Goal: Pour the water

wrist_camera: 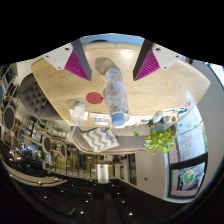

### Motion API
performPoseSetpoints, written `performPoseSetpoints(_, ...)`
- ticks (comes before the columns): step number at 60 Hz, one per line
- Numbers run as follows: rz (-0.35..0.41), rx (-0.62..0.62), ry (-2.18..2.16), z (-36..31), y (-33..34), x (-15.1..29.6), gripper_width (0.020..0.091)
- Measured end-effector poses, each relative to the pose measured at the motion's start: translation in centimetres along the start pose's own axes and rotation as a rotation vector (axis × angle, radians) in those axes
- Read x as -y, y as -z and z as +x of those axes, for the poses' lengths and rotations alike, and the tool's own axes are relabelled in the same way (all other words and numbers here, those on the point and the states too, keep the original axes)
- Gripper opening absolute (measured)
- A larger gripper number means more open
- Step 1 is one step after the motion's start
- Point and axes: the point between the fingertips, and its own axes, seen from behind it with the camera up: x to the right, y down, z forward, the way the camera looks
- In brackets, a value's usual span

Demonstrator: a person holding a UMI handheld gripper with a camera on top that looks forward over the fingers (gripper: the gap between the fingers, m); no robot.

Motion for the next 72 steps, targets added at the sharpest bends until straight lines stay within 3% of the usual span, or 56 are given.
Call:
performPoseSetpoints(16,0.06,-0.081,-0.032,-0.6,-8.8,1.9,0.0806)
performPoseSetpoints(24,0.065,-0.109,-0.042,-0.3,-11.4,1.5,0.061)
performPoseSetpoints(27,0.078,-0.107,-0.045,-0.5,-11.7,1.7,0.0496)
performPoseSetpoints(43,0.085,-0.112,-0.02,-1.0,-11.3,1.8,0.0353)
performPoseSetpoints(44,0.088,-0.108,-0.015,-1.2,-11.3,1.9,0.0314)
performPoseSetpoints(58,0.11,-0.174,0.093,-0.5,-9.5,4.8,0.0312)
performPoseSetpoints(72,0.131,-0.415,0.416,5.8,-7.5,12.3,0.0312)
